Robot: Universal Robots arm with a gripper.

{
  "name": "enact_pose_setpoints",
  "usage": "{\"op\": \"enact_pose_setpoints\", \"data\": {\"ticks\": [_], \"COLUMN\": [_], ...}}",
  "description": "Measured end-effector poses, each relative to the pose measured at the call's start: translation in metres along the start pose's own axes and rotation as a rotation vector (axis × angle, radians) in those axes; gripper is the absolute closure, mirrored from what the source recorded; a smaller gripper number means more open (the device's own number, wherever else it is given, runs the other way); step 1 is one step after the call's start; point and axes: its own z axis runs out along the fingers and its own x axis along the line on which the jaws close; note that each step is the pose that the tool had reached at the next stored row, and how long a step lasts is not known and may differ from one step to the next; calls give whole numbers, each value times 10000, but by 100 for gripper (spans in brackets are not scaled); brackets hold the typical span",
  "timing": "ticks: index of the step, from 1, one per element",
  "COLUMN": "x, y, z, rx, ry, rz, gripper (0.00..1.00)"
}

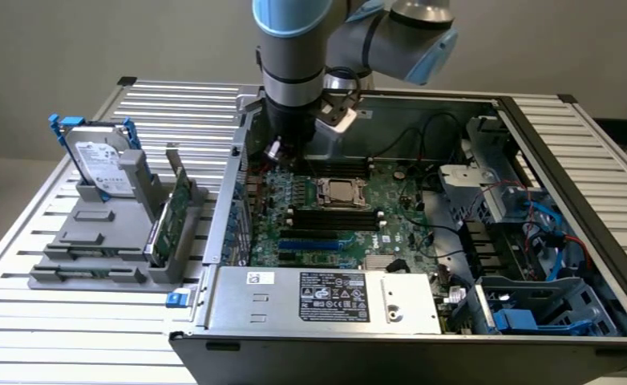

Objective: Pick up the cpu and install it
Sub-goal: 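Install the first cpu locking lever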

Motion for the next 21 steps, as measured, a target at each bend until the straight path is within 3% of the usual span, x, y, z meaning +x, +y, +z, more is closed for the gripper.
{"op": "enact_pose_setpoints", "data": {"ticks": [2, 3, 8, 10, 13, 17, 21], "x": [-1, -3, -10, -10, -10, -1, 23], "y": [-2, -5, -15, -15, -14, 1, 35], "z": [0, 0, -1, -1, -2, -2, -2], "rx": [5, 36, 281, 295, 269, 226, 248], "ry": [88, 150, 651, 765, 844, 882, 970], "rz": [171, 232, 582, 763, 975, 1153, 1252], "gripper": [89, 89, 89, 89, 89, 89, 89]}}
